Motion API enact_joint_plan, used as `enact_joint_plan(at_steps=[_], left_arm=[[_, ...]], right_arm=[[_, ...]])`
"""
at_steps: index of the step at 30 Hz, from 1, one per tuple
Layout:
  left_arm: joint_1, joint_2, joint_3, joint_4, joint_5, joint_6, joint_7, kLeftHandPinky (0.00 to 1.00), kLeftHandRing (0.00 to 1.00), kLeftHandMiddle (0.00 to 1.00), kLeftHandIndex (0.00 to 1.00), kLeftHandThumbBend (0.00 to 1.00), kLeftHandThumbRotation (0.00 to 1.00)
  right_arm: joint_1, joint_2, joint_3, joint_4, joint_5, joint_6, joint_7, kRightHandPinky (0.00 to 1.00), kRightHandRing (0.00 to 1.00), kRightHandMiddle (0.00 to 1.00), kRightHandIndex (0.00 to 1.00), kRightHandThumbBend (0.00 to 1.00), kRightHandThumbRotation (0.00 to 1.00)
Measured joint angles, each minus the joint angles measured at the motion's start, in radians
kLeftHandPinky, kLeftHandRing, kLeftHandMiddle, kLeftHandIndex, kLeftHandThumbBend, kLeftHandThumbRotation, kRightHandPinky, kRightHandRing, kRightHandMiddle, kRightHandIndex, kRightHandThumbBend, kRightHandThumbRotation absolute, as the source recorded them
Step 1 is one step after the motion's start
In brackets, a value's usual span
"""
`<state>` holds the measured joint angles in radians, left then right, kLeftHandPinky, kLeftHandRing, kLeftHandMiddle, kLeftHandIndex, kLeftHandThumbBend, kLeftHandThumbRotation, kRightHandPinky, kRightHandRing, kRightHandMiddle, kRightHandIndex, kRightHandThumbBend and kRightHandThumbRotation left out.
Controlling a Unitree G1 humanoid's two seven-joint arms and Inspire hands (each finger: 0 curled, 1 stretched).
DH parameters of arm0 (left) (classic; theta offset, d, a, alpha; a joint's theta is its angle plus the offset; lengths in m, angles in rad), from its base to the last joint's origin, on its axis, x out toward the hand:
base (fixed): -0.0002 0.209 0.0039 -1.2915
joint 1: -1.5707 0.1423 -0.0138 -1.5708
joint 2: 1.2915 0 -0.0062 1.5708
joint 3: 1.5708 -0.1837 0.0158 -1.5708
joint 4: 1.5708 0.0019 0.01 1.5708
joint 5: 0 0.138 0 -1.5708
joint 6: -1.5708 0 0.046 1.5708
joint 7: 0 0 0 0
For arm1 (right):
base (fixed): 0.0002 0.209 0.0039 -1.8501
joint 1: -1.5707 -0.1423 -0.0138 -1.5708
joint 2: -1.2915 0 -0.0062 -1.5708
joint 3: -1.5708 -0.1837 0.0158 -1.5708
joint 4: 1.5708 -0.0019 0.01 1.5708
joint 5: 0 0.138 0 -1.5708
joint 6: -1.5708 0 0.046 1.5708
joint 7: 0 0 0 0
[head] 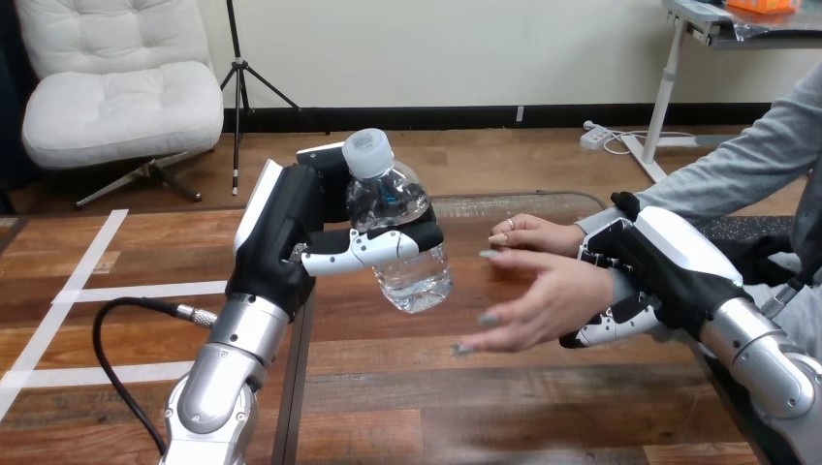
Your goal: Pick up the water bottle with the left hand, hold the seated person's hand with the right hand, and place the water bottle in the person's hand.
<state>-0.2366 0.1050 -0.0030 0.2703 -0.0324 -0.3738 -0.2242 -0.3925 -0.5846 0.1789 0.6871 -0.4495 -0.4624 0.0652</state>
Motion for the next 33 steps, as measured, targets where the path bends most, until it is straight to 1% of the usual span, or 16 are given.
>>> enact_joint_plan(at_steps=[14, 33], left_arm=[[0.000, 0.007, 0.010, 0.000, 0.002, 0.000, 0.003, 0.22, 0.28, 0.33, 0.36, 0.65, 0.00], [0.001, 0.022, 0.027, 0.000, 0.000, 0.000, 0.010, 0.23, 0.29, 0.33, 0.37, 0.65, 0.00]], right_arm=[[0.000, -0.003, -0.001, -0.001, 0.018, 0.004, 0.011, 0.25, 0.28, 0.34, 0.35, 0.90, 0.00], [-0.002, -0.005, -0.001, -0.002, 0.019, 0.003, 0.011, 0.24, 0.28, 0.34, 0.36, 0.89, 0.00]])
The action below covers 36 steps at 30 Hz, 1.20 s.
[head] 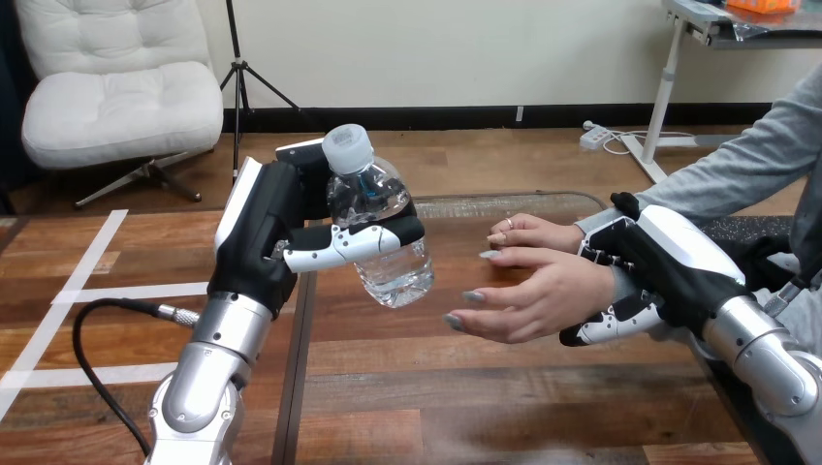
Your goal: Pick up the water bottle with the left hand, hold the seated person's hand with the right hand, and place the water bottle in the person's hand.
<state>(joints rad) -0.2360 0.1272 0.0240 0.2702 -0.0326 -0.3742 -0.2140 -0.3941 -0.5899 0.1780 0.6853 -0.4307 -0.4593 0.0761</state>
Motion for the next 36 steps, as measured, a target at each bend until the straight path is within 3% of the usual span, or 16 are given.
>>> enact_joint_plan(at_steps=[17, 36], left_arm=[[0.001, 0.005, 0.012, 0.000, -0.014, 0.000, 0.000, 0.23, 0.29, 0.34, 0.37, 0.65, 0.00], [0.001, 0.011, 0.029, 0.000, -0.035, 0.000, 0.001, 0.23, 0.29, 0.33, 0.36, 0.66, 0.00]], right_arm=[[0.000, -0.003, -0.012, -0.001, 0.026, 0.004, 0.042, 0.27, 0.31, 0.37, 0.40, 0.91, 0.00], [-0.007, -0.016, -0.020, -0.020, 0.031, 0.049, 0.176, 0.49, 0.52, 0.56, 0.57, 0.97, 0.00]])
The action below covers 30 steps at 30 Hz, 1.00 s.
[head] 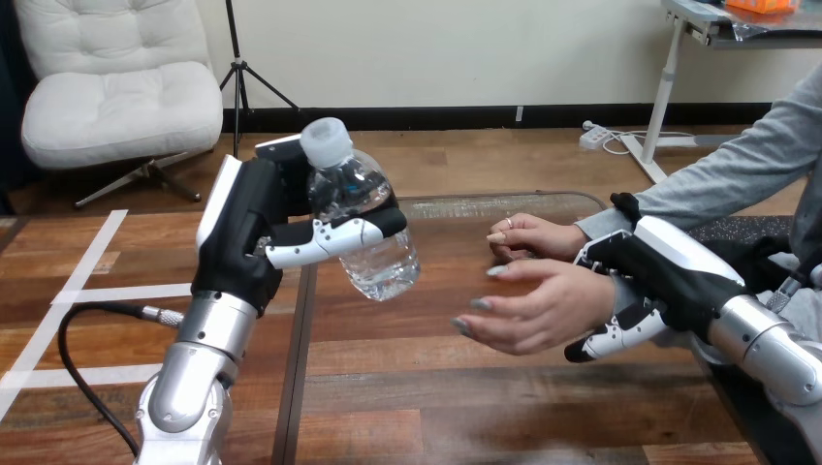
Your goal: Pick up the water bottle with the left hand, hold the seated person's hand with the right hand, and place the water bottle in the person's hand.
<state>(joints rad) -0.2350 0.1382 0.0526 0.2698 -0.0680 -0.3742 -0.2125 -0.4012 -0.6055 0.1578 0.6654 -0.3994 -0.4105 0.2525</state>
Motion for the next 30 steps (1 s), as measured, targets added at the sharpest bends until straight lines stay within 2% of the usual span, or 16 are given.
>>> enact_joint_plan(at_steps=[8, 30], left_arm=[[0.000, 0.003, 0.010, 0.000, -0.008, 0.000, 0.000, 0.23, 0.28, 0.33, 0.36, 0.65, 0.00], [0.000, 0.004, 0.026, 0.000, -0.008, -0.003, 0.001, 0.23, 0.28, 0.33, 0.36, 0.65, 0.00]], right_arm=[[0.000, -0.015, 0.000, -0.009, -0.001, 0.010, 0.031, 0.52, 0.55, 0.59, 0.60, 1.00, 0.00], [0.000, -0.032, 0.001, -0.009, -0.055, -0.005, 0.008, 0.52, 0.60, 0.62, 0.61, 1.00, 0.00]])
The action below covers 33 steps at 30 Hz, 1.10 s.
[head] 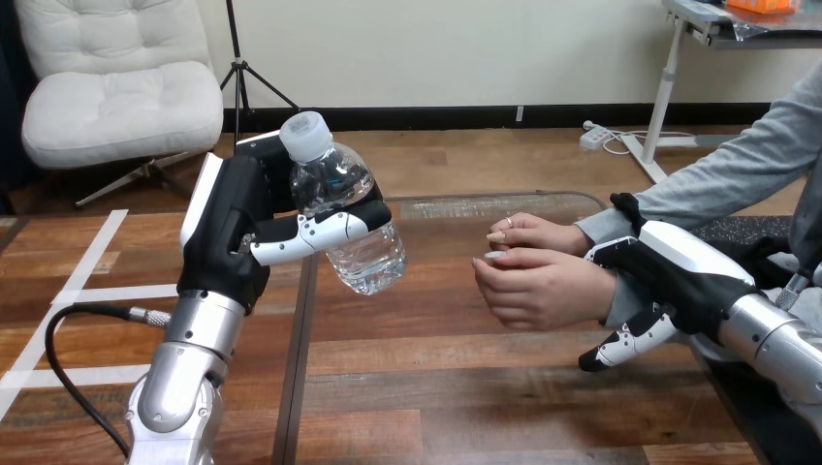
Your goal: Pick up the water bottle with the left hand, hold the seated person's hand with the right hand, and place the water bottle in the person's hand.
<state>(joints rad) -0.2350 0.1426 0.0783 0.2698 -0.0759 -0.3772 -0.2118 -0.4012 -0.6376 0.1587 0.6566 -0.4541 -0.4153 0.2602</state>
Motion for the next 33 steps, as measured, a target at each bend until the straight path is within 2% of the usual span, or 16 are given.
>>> enact_joint_plan(at_steps=[25, 33], left_arm=[[0.000, 0.000, 0.002, 0.000, 0.003, -0.003, 0.001, 0.24, 0.29, 0.33, 0.36, 0.66, 0.00], [0.001, 0.000, 0.003, 0.000, 0.003, -0.008, 0.001, 0.24, 0.29, 0.33, 0.36, 0.66, 0.00]], right_arm=[[0.000, 0.000, 0.000, 0.000, -0.017, -0.015, -0.009, 0.52, 0.61, 0.63, 0.61, 1.00, 0.00], [0.000, 0.000, 0.000, 0.000, -0.013, -0.016, -0.009, 0.53, 0.59, 0.61, 0.60, 1.00, 0.00]])
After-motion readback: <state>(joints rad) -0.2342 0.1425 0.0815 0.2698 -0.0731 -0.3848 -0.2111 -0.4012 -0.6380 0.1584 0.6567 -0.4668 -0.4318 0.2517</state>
